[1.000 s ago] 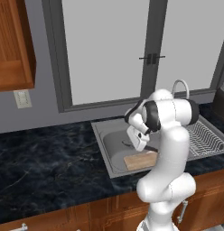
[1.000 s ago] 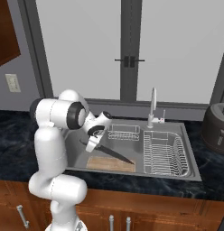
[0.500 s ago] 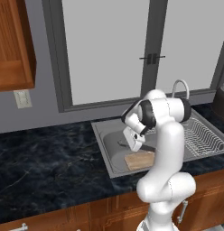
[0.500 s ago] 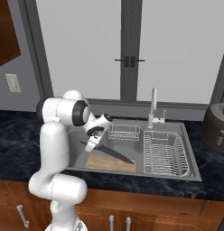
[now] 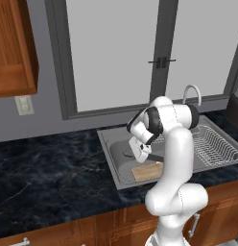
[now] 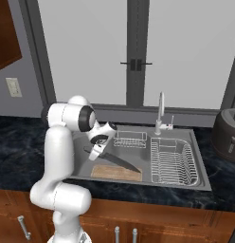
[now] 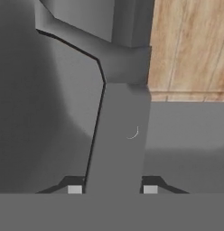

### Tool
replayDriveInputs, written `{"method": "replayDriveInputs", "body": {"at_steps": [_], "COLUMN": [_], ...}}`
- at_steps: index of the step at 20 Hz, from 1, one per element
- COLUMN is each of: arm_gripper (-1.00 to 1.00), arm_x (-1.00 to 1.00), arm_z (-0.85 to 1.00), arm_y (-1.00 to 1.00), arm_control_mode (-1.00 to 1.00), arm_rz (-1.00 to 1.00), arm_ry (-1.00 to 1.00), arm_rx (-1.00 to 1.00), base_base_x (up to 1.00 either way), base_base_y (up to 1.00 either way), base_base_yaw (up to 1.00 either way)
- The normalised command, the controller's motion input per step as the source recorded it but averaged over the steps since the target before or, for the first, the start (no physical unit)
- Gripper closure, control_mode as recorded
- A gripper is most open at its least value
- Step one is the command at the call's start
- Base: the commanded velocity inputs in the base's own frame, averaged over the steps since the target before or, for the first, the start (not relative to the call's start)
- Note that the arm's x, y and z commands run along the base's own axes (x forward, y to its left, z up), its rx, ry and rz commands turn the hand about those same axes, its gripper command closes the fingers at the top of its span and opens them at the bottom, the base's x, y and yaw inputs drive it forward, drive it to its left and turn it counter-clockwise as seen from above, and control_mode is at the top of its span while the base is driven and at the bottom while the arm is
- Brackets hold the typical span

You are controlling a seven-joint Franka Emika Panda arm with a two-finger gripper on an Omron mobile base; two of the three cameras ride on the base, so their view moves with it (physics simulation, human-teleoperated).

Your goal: Move the cutting board and knife to the sink. Then move spray from the cabinet to the counter.

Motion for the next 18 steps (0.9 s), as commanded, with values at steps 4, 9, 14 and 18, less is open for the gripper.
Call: {"method": "replayDriveInputs", "body": {"at_steps": [4,9,14,18], "arm_gripper": [1.0,1.0,1.0,1.0], "arm_x": [-0.03,0.0,0.0,0.0], "arm_z": [-0.16,-0.06,-0.13,-0.24], "arm_y": [-0.2,-0.24,-0.22,-0.09], "arm_control_mode": [-1.0,-1.0,-1.0,-1.0], "arm_rz": [0.0,0.0,0.0,0.0], "arm_ry": [0.0,0.0,0.0,0.0], "arm_rx": [0.0,-0.01,0.0,0.0], "base_base_x": [0.0,0.0,0.0,0.0], "base_base_y": [0.0,0.0,0.0,0.0], "base_base_yaw": [0.0,0.0,0.0,0.0]}}
